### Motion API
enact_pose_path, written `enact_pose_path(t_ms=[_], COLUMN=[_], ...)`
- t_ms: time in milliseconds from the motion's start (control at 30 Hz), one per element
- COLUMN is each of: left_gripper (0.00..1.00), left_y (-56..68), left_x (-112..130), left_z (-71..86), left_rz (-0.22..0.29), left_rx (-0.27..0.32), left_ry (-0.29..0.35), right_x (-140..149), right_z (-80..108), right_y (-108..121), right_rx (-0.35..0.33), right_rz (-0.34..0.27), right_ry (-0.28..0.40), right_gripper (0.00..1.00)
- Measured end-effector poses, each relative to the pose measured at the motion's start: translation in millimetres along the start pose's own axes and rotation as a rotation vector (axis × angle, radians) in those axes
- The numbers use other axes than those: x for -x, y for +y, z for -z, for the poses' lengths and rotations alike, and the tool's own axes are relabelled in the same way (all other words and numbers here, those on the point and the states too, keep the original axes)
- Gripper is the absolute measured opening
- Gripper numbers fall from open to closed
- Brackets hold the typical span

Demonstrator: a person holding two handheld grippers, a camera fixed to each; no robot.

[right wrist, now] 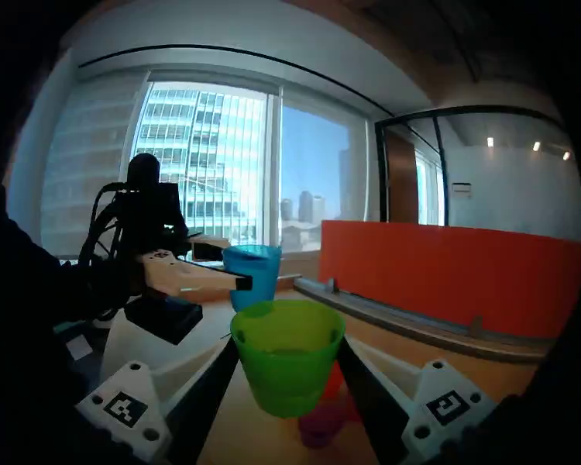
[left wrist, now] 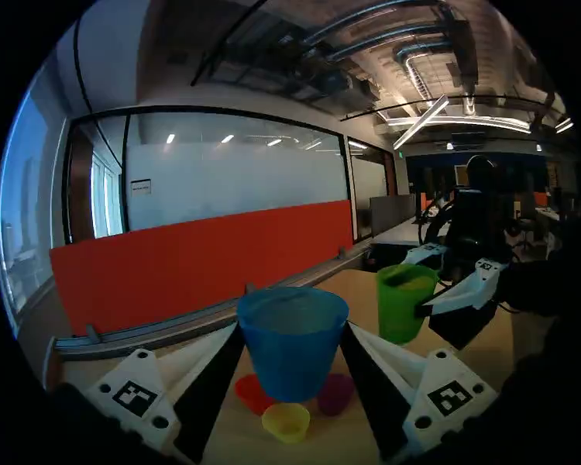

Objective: Pour water

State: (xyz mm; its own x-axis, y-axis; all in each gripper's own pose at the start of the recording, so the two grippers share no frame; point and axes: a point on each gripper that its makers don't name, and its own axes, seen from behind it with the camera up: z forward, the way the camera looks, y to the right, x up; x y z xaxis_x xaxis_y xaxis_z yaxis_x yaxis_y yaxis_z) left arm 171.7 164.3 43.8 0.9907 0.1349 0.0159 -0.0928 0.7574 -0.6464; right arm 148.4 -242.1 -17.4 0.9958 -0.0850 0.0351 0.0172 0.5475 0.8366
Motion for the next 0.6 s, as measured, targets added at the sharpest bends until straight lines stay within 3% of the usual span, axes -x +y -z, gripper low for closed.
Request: enact_pose_path(t_ms=[600], left_gripper=[0.85], left_y=[15.5], left_x=[56], left_z=[7.5], left_rz=[0.019], left_rx=[0.03], left_ry=[-0.111], right_x=[21], right_z=[27.1], right_y=[17], right_rx=[0.042], right_rz=[0.004], right_ry=[-0.078], right_gripper=[0.9])
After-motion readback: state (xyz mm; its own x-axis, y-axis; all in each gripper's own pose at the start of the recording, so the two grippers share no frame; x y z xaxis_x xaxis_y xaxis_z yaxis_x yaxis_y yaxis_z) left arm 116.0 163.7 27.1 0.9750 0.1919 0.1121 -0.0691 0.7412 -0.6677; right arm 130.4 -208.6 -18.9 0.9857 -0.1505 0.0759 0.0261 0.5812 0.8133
